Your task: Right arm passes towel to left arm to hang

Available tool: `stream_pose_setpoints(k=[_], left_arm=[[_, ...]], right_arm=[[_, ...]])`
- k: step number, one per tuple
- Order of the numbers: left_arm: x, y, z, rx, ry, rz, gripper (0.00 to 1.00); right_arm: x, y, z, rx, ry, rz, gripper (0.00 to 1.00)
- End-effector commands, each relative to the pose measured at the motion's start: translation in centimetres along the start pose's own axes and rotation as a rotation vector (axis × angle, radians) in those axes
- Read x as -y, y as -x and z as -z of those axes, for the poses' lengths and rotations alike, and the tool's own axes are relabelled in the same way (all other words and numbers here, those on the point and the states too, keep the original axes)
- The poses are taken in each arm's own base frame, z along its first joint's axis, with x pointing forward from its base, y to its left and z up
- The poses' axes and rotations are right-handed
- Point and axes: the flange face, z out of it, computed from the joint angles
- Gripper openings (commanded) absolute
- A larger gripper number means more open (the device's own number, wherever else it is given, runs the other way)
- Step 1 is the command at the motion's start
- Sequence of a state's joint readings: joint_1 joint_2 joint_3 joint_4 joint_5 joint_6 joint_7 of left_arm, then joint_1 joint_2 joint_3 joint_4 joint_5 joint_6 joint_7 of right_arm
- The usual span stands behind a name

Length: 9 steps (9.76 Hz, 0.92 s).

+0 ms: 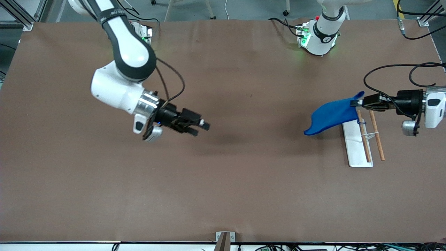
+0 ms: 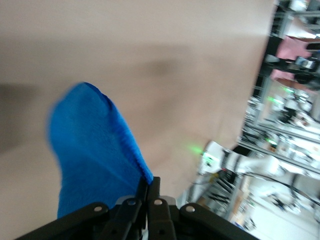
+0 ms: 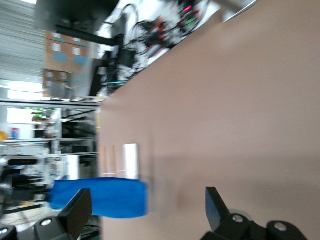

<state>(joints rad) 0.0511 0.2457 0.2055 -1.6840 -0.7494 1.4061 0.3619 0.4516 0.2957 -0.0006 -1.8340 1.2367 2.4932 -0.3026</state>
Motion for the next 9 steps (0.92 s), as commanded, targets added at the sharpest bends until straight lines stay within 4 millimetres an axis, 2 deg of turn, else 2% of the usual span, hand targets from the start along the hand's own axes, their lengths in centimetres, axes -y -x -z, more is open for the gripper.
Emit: stream_pose_setpoints(k=[1, 3, 4, 6, 8, 9], left_arm=[[4.7, -1.1, 0.6, -0.025, -0.083, 0.075, 0.04], [9.0, -0.1, 3.5, -0.092, -0.095, 0.151, 0.04], [11.3, 0.5, 4.8, -0.124, -0.104, 0.194, 0.01], [16.7, 2.1, 7.5, -0.190, -0.132, 0.272, 0.00], [21.0, 5.0, 10.0, -0.227, -0.152, 0.272, 0.00], [23.2, 5.7, 10.2, -0.224, -0.166, 0.252, 0.00]], right_arm=[[-3.9, -2.6, 4.1, 0.014, 0.135, 0.091, 1.00], [-7.5, -5.7, 9.2, 0.089, 0.293, 0.190, 1.00], [-8.7, -7.0, 13.1, 0.134, 0.366, 0.196, 1.00], [-10.9, -8.6, 19.3, 0.161, 0.591, 0.193, 1.00], [-11.8, -8.9, 23.9, 0.232, 0.667, 0.150, 1.00], [-11.2, -9.7, 26.2, 0.219, 0.754, 0.191, 1.00]])
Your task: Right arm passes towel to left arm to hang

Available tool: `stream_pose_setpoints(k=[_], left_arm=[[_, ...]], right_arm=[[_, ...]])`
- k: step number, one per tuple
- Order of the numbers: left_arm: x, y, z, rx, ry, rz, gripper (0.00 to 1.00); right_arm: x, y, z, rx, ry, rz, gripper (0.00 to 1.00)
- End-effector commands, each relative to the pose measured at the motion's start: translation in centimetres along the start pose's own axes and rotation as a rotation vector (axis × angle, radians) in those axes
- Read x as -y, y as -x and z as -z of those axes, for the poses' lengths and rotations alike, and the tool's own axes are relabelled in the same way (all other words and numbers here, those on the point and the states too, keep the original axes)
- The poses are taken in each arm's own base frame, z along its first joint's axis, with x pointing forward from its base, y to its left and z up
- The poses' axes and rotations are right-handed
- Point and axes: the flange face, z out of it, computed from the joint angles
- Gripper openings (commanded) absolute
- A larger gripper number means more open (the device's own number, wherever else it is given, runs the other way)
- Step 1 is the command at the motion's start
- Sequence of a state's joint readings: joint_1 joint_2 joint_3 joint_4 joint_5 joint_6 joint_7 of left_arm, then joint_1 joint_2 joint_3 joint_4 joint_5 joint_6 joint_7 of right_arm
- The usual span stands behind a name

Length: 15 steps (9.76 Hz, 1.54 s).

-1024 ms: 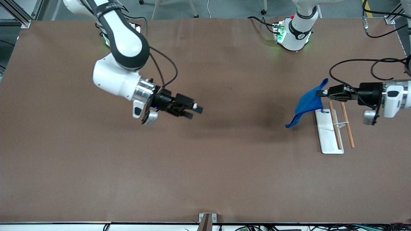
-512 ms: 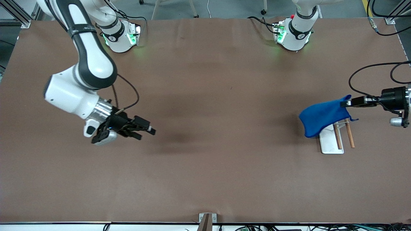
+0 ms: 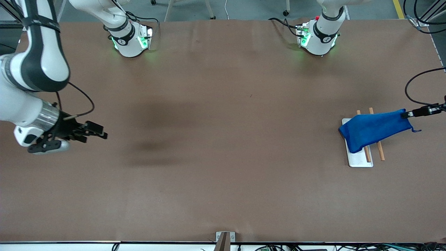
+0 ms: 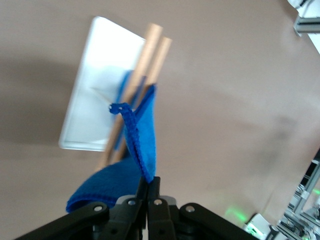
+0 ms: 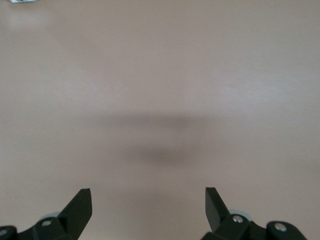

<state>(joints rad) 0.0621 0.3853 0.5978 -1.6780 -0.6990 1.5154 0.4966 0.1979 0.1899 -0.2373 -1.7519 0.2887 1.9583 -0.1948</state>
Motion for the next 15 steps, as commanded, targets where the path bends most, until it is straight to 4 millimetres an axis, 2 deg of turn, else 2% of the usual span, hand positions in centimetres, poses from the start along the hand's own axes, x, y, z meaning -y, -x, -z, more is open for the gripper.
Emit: stream_pose_setpoints(k=[1, 2, 3, 4, 5, 7, 8, 10, 15], left_arm=[[4.6, -0.7, -1.7, 0.027, -0.045, -0.023, 0.00], [5.8, -0.9, -2.1, 0.030, -0.056, -0.020, 0.00], [6.7, -1.3, -2.6, 0.019, -0.074, -0.035, 0.01], [7.6, -1.8, -3.8, 0.026, -0.080, -0.020, 0.01], [8.3, -2.4, -4.8, 0.016, -0.072, -0.007, 0.02], [9.6, -3.1, -6.3, 0.013, -0.093, 0.007, 0.02], [9.9, -3.4, -6.7, 0.009, -0.109, 0.011, 0.02], [9.5, -5.2, -7.2, 0.000, -0.152, -0.011, 0.03], [10.3, -6.3, -8.5, -0.027, -0.182, 0.008, 0.04]], right_arm=[[-0.6, 0.0, 3.9, 0.002, 0.134, 0.001, 1.00], [-0.4, 0.1, 6.0, -0.022, 0.153, -0.092, 1.00], [-1.0, 1.1, 8.4, -0.014, 0.143, -0.219, 1.00], [-0.6, 2.8, 10.5, 0.014, 0.158, -0.244, 1.00], [-1.2, 4.6, 13.5, 0.000, 0.177, -0.258, 1.00], [-2.9, 6.4, 16.5, 0.032, 0.199, -0.286, 1.00], [-3.0, 7.1, 19.5, 0.049, 0.255, -0.280, 1.00], [-4.8, 7.4, 20.5, 0.058, 0.255, -0.196, 1.00], [-4.7, 6.7, 20.7, 0.005, 0.255, -0.180, 1.00]])
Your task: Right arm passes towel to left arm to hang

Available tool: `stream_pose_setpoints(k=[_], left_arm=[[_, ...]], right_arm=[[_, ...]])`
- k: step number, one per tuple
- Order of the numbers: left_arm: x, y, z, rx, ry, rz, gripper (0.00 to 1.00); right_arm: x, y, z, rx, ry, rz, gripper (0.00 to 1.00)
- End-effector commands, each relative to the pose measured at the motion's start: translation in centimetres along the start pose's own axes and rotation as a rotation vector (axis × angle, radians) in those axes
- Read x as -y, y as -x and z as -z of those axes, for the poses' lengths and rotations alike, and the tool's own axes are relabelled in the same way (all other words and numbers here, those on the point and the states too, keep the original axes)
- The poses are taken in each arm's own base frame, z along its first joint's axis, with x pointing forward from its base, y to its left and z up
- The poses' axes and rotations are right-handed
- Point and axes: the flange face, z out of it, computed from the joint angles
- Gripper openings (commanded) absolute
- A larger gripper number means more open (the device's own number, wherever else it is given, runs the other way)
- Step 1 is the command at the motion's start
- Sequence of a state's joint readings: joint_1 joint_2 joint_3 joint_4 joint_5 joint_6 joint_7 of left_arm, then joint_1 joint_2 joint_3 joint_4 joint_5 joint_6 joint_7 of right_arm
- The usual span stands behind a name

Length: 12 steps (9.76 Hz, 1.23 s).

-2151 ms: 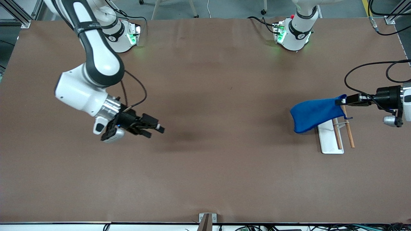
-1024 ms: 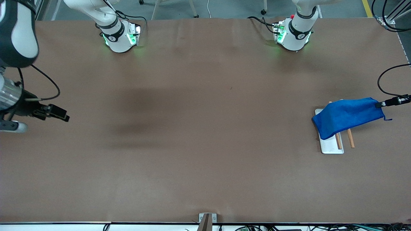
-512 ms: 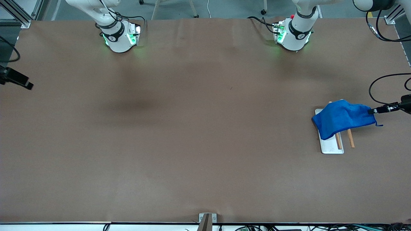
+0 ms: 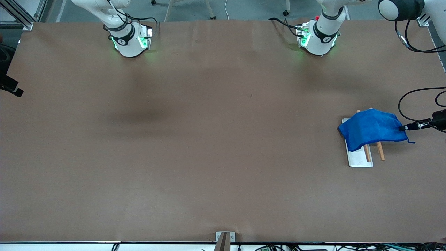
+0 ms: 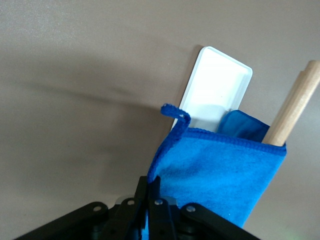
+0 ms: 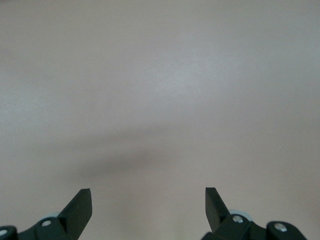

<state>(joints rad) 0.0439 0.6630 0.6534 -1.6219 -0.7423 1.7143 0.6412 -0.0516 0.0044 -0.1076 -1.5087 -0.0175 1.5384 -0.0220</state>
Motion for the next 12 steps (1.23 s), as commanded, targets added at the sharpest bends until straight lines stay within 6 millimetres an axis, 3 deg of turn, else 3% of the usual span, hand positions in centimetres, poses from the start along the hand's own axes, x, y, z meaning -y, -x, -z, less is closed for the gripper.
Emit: stream_pose_setpoints(k=[1, 2, 3, 4, 7, 10, 12], left_arm=[[0.6, -0.8, -1.6, -0.002, -0.015, 0.010, 0.17], [0.5, -0.9, -1.6, -0.002, -0.015, 0.008, 0.35], [0.2, -0.9, -1.2, -0.008, -0.013, 0.001, 0.93], [-0.5, -1.1, 0.8, -0.027, -0.038, -0.064, 1.00], [-5.0, -1.0, 6.0, -0.092, -0.052, -0.180, 1.00], [-13.7, 1.4, 11.2, -0.080, -0.191, -0.373, 1.00], [-19.7, 4.0, 13.4, -0.080, -0.291, -0.499, 1.00]], right_arm=[[-0.4, -0.1, 0.5, -0.011, 0.008, 0.002, 1.00], [-0.3, -0.2, 0.3, -0.008, 0.005, 0.002, 1.00], [-0.3, -0.4, 0.2, -0.011, 0.005, 0.002, 1.00], [-0.3, -0.6, 0.3, -0.025, 0.006, 0.001, 1.00], [-0.3, -0.6, 0.3, -0.028, 0.006, 0.001, 1.00], [-0.3, -0.6, 0.3, -0.027, 0.006, 0.001, 1.00], [-0.3, -0.6, 0.3, -0.028, 0.006, -0.001, 1.00]])
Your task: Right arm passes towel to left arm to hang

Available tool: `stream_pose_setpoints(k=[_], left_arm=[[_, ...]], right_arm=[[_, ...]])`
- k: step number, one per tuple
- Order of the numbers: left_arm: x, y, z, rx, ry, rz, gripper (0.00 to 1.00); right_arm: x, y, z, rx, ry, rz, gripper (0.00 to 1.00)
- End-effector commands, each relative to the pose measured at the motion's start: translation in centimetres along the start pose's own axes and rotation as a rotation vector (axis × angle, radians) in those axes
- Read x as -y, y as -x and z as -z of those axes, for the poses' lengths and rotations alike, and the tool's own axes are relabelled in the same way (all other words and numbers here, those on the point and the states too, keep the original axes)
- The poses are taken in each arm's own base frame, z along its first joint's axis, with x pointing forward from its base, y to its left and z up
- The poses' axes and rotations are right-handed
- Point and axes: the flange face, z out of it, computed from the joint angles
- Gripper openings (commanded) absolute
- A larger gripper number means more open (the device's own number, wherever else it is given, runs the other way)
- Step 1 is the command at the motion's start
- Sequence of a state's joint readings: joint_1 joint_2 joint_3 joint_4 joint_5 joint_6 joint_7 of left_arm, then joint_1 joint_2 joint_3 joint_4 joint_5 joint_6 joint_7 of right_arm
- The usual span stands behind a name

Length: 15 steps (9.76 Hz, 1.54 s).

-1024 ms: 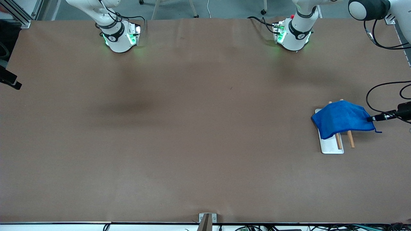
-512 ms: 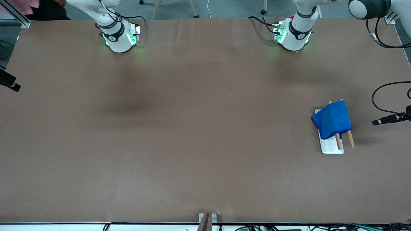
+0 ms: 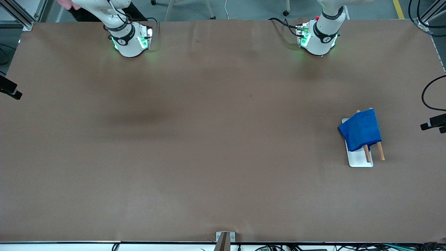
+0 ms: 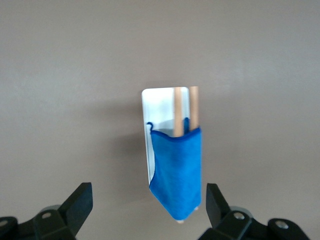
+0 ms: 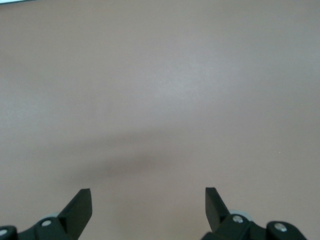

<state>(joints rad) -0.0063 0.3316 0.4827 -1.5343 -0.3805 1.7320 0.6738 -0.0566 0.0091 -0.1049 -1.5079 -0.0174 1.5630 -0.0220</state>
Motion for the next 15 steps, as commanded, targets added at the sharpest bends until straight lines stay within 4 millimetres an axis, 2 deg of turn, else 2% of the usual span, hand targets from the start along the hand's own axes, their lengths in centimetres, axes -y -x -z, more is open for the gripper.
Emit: stream_pose_setpoints(k=[1, 2, 4, 6, 7, 8, 9, 12, 14, 15], left_arm=[[-7.3, 0.4, 1.6, 0.021, -0.091, -0.112, 1.00], [-11.0, 0.5, 3.2, 0.021, -0.142, -0.147, 1.00], [-17.9, 1.4, 5.8, -0.012, -0.193, -0.088, 1.00], [-22.6, 3.5, 8.3, -0.016, -0.184, -0.066, 1.00], [-24.5, 4.2, 8.8, 0.011, -0.180, -0.050, 1.00], [-25.9, 4.5, 10.1, 0.018, -0.194, -0.047, 1.00], [-26.3, 4.6, 10.9, 0.022, -0.200, -0.053, 1.00], [-27.3, 3.7, 10.7, 0.026, -0.217, -0.085, 1.00], [-30.0, 1.8, 10.8, 0.055, -0.230, -0.099, 1.00], [-30.1, 1.7, 10.6, 0.053, -0.227, -0.071, 1.00]], right_arm=[[-0.2, -0.3, 0.2, -0.008, 0.004, 0.001, 1.00], [-0.2, -0.6, 0.0, -0.014, 0.004, 0.000, 1.00], [-0.2, -0.6, 0.0, -0.014, 0.004, 0.000, 1.00], [-0.2, -0.5, 0.1, -0.014, 0.004, 0.001, 1.00], [-0.1, -0.5, 0.1, -0.015, 0.004, 0.003, 1.00], [-0.1, -0.6, 0.1, -0.017, 0.004, 0.003, 1.00], [0.1, -0.6, 0.1, -0.017, 0.005, 0.008, 1.00], [-0.2, -0.5, 0.2, -0.015, 0.004, 0.011, 1.00], [-0.2, -0.5, 0.2, -0.017, 0.004, 0.012, 1.00], [-0.2, -0.6, 0.1, -0.015, 0.006, 0.012, 1.00]])
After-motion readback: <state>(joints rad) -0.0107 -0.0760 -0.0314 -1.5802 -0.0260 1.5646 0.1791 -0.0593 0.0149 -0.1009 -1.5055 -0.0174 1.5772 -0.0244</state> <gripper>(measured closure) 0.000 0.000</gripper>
